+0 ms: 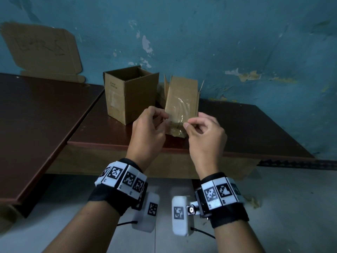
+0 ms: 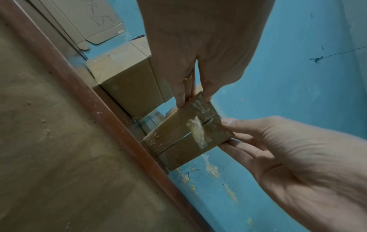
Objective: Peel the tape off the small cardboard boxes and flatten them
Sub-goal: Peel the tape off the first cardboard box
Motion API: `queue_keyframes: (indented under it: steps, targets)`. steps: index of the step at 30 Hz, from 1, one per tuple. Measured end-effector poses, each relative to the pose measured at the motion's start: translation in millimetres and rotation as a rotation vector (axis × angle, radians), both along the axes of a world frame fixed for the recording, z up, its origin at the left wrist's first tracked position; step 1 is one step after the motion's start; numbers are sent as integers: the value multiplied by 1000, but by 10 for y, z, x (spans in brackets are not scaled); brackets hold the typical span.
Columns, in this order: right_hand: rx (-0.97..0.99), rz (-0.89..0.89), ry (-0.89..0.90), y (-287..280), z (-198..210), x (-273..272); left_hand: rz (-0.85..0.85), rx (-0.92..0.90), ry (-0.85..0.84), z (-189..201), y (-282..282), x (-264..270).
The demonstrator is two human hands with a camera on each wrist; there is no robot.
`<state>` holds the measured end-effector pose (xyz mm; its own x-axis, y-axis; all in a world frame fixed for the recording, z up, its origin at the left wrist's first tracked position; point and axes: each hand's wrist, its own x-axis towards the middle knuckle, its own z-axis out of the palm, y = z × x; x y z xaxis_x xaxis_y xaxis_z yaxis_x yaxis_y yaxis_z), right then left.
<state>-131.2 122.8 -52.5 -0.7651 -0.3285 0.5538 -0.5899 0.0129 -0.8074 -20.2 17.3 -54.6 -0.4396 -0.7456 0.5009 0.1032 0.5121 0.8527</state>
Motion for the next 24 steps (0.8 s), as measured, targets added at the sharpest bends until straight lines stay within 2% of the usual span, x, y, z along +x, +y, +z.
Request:
queue_keyframes:
  steps: [3,7,16,24]
  targets:
    - [-1,5,9,4,18,31,24,4,2,1,-4,-7]
    - [-98,65,-86,11,30,45,20,34,13,-1,-22,-4]
    - [52,-93,131,1,23,16,1,41,-2,-1,5,-5]
    - [140,-104,140,26,59,57,19,-3,-11,15,35,-3]
